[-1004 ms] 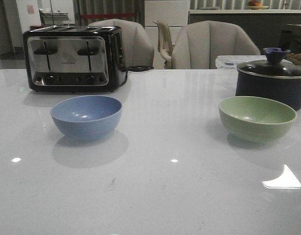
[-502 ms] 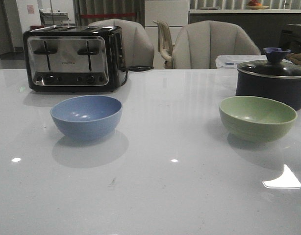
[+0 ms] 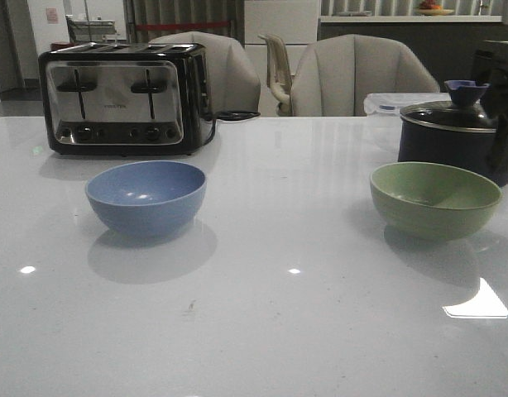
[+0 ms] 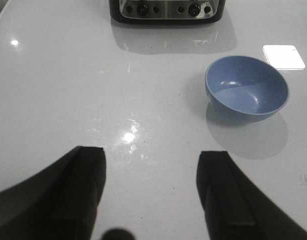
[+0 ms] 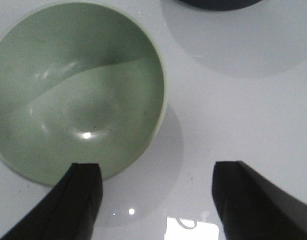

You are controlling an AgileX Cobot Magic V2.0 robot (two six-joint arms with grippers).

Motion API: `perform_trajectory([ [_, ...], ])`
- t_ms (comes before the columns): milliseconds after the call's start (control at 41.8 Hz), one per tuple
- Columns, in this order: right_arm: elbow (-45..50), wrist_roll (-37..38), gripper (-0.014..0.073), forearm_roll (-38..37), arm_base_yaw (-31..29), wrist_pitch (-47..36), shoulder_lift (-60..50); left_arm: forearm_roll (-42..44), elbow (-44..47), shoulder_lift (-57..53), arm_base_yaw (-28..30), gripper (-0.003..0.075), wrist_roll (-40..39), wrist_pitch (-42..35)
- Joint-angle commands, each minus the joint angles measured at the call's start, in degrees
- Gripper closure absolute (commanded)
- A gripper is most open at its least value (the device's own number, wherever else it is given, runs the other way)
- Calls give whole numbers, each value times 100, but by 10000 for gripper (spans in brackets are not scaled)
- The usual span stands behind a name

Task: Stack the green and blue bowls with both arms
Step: 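Lower the right gripper into the pale green bowl and grip its rim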

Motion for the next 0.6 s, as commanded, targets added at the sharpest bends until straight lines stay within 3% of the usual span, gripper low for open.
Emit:
perform_trajectory([
  [0, -497, 6, 26, -102, -38, -346, 236, -4, -162, 42, 13, 304, 0, -461],
  [430, -1481, 6, 37, -102, -38, -510, 1702, -4, -162, 42, 13, 414, 0, -461],
  [574, -1509, 6, 207, -102, -38, -497, 1802, -4, -162, 42, 13, 454, 0, -461],
])
